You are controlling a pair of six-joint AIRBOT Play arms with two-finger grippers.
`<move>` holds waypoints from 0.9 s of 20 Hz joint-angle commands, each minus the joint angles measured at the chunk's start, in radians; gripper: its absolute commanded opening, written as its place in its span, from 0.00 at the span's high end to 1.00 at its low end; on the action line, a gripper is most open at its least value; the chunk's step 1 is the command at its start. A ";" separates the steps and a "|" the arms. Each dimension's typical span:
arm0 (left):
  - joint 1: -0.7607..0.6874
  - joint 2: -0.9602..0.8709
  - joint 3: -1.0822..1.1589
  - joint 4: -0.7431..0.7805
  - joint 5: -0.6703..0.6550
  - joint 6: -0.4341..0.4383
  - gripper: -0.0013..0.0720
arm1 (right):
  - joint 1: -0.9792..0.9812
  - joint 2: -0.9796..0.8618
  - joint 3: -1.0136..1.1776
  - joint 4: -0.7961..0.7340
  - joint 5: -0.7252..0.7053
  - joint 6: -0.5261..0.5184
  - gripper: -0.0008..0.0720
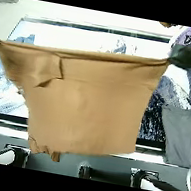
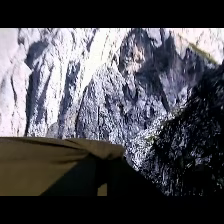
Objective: Fold the clothes and pants, and hang the long-sleeved shirts on hangers.
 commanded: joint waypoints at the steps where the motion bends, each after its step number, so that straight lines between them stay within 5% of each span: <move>1: -0.068 -0.288 -0.044 -0.031 0.151 0.086 0.96 | 0.001 -0.268 -0.011 0.013 -0.040 -0.007 0.95; 6: -0.128 -0.665 0.182 -0.029 0.251 0.085 0.96 | 0.001 -0.484 -0.011 0.007 -0.240 -0.003 0.95; 10: -0.132 -0.766 0.347 -0.005 0.243 0.083 0.96 | 0.001 -0.500 -0.008 -0.040 -0.276 0.004 0.95; 18: -0.132 -0.762 0.380 0.160 -0.206 -0.014 0.96 | 0.001 -0.499 -0.008 -0.041 0.068 0.005 0.95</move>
